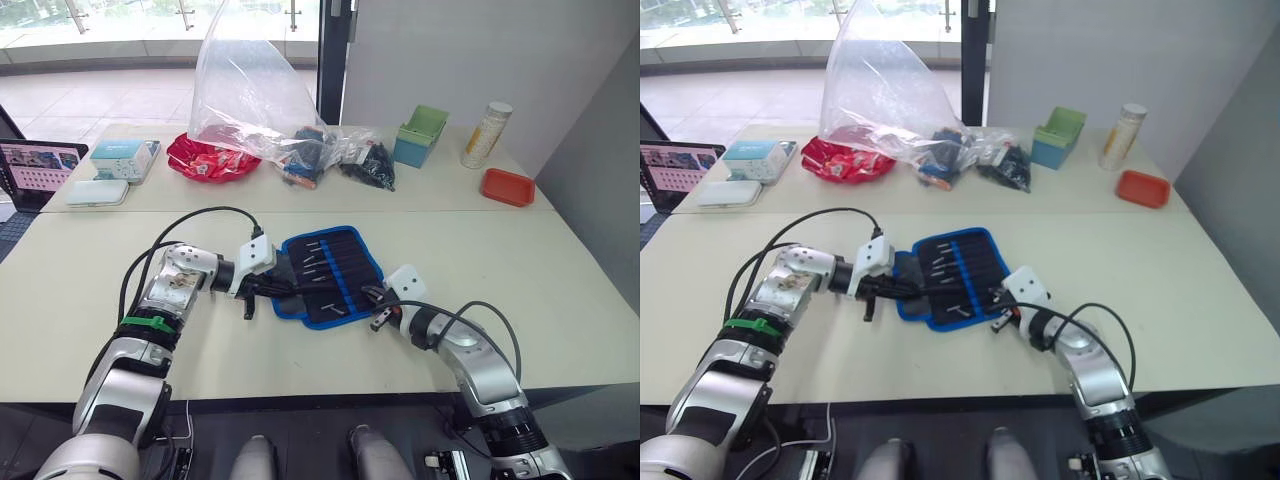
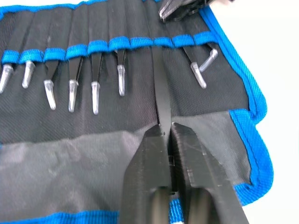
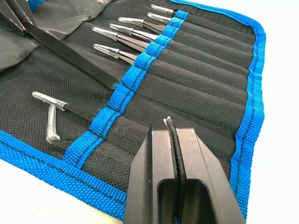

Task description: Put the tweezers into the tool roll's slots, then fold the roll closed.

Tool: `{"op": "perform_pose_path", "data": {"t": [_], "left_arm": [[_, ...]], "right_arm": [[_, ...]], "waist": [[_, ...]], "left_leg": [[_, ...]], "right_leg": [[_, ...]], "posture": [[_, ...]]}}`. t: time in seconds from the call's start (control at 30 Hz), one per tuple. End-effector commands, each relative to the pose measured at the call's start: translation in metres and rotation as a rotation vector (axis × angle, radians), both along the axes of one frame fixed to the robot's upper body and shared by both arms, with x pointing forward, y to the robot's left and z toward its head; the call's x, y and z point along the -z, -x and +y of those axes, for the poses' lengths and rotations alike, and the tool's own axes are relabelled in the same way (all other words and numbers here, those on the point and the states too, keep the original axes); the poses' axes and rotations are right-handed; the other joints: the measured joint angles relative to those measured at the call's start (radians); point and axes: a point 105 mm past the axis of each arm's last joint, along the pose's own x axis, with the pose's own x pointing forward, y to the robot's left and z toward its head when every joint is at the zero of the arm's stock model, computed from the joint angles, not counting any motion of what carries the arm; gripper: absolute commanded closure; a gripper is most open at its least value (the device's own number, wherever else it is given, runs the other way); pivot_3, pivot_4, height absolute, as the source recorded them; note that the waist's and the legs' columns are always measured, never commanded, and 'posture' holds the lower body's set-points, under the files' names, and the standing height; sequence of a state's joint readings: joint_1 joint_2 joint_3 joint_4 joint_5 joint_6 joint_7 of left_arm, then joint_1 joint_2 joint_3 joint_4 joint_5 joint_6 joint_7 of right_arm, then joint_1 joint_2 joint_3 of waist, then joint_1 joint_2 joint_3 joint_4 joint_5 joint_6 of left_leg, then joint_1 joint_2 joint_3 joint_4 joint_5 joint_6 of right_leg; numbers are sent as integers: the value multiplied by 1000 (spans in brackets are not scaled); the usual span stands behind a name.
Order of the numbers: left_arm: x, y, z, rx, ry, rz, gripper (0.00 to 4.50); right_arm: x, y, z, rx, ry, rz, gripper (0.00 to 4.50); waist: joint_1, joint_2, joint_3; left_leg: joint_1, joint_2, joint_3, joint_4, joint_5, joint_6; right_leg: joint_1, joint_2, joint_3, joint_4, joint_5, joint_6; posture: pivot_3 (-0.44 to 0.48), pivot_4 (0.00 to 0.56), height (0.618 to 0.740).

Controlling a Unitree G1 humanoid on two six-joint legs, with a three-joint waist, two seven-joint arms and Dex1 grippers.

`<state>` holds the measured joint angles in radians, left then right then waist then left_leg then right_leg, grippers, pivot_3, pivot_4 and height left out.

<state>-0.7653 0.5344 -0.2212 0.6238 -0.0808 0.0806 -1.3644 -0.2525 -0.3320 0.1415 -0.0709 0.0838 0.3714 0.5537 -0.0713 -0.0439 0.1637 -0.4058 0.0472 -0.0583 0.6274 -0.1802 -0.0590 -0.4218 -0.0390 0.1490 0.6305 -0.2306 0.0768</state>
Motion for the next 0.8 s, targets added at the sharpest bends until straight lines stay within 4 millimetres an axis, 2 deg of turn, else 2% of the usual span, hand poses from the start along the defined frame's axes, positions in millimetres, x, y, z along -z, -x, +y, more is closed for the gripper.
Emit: {"op": "perform_pose_path", "data": {"t": [0.03,0.37,0.57,0.8], "left_arm": [[-4,-2,-3,16,-18,-16,4482],[-9,-4,-12,-2,36,-4,4482],[-13,-10,-2,-45,5,-21,4482],[-16,-14,-2,-54,-8,-35,4482]], "right_arm": [[14,3,-3,15,11,51,4500],[15,4,-3,14,11,54,4500],[16,5,-4,12,13,56,4500],[14,2,0,2,12,54,4500]], "waist": [[0,0,0],[0,0,0],[0,0,0],[-1,0,0]], "left_leg": [[0,0,0,0,0,0],[0,0,0,0,0,0],[0,0,0,0,0,0],[0,0,0,0,0,0]], "right_leg": [[0,0,0,0,0,0],[0,0,0,0,0,0],[0,0,0,0,0,0],[0,0,0,0,0,0]], "posture": [[0,150,733],[0,150,733],[0,150,733],[0,150,733]]}}
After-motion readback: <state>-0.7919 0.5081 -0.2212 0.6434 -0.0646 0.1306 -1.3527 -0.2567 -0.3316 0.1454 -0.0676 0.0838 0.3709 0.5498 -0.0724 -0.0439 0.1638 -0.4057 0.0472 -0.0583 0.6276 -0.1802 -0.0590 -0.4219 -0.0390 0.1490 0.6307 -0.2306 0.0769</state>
